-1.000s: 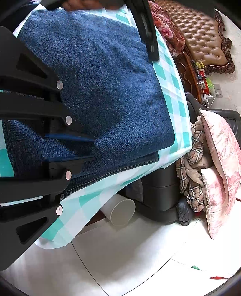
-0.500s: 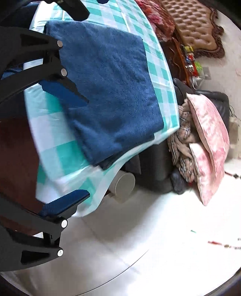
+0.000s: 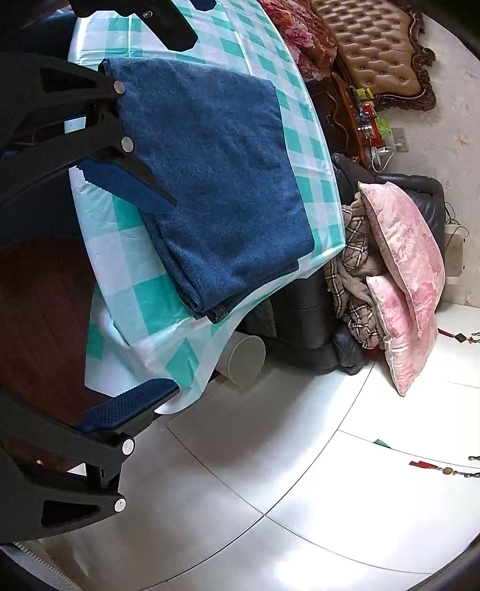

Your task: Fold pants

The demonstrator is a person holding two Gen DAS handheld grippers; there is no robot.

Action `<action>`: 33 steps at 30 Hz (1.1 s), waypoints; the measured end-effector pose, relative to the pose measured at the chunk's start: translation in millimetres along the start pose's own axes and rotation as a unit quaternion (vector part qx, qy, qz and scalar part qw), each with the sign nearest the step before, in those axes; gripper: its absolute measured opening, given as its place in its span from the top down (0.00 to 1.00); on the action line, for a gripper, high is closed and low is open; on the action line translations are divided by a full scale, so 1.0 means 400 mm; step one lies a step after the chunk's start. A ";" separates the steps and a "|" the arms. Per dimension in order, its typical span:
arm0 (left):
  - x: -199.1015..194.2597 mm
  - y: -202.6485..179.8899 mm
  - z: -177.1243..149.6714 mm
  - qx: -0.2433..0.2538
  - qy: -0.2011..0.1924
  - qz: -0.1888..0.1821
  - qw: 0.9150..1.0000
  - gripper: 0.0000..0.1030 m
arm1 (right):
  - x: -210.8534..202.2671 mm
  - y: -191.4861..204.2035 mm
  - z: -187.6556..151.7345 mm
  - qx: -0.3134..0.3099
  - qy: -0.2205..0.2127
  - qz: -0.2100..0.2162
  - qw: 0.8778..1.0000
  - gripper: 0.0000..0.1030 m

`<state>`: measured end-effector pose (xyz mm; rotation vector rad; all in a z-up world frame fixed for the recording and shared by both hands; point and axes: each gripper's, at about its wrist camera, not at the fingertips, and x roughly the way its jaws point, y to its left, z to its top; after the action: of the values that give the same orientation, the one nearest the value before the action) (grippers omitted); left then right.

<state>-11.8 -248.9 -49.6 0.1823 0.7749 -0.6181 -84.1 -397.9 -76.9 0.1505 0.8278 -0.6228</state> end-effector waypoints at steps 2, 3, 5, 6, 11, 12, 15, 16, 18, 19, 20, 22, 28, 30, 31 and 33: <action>0.000 -0.001 0.002 -0.001 0.001 -0.001 1.000 0.02 | 0.001 0.002 -0.001 0.000 0.002 0.001 1.000 0.15; 0.001 -0.003 0.003 0.000 0.001 -0.002 1.000 0.02 | 0.002 0.002 -0.001 0.000 0.002 0.001 1.000 0.15; 0.000 -0.005 0.003 0.001 0.000 -0.003 1.000 0.02 | 0.002 0.002 0.000 0.000 0.002 0.001 1.000 0.15; 0.001 -0.005 0.002 0.001 0.001 -0.003 1.000 0.02 | 0.005 0.001 0.000 0.001 0.002 0.000 1.000 0.15; 0.002 -0.007 0.002 0.001 0.003 -0.005 1.000 0.02 | 0.011 -0.004 -0.001 0.004 0.005 0.000 1.000 0.15; 0.002 -0.007 0.003 0.001 0.003 -0.006 1.000 0.02 | 0.011 -0.004 -0.001 0.004 0.005 0.001 1.000 0.15; 0.004 -0.009 0.004 0.001 0.002 -0.005 1.000 0.02 | 0.011 -0.005 -0.002 0.005 0.005 0.001 1.000 0.15; 0.006 -0.010 0.006 0.001 0.002 -0.005 1.000 0.02 | 0.010 -0.004 -0.002 0.004 0.005 0.000 1.000 0.15; 0.005 -0.009 0.005 0.001 0.002 -0.005 1.000 0.02 | 0.010 -0.004 -0.002 0.005 0.005 0.000 1.000 0.15; 0.005 -0.009 0.005 0.001 0.003 -0.005 1.000 0.02 | 0.012 -0.004 -0.003 0.005 0.005 0.000 1.000 0.15; 0.007 -0.010 0.006 0.000 0.004 -0.006 1.000 0.02 | 0.012 -0.004 -0.002 0.005 0.005 0.000 1.000 0.15; 0.011 -0.011 0.009 -0.002 0.005 -0.008 1.000 0.02 | 0.014 -0.005 -0.003 0.005 0.006 0.000 1.000 0.15; 0.027 -0.009 0.010 -0.013 0.005 -0.034 0.999 0.02 | 0.025 -0.004 -0.003 0.003 0.008 -0.001 1.000 0.15; 0.038 -0.008 0.012 -0.021 0.000 -0.042 0.999 0.02 | 0.029 -0.002 -0.003 0.002 0.009 -0.002 1.000 0.15; 0.043 -0.009 0.011 -0.020 0.001 -0.048 0.999 0.02 | 0.031 -0.001 -0.004 0.002 0.010 -0.002 1.000 0.15; 0.045 -0.009 0.013 -0.015 -0.003 -0.079 0.997 0.02 | 0.033 -0.002 -0.002 0.005 0.009 -0.001 1.000 0.15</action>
<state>-1.1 -262.0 -58.5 0.0920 0.7967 -0.7558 -78.4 -404.4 -87.2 0.1648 0.8431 -0.6281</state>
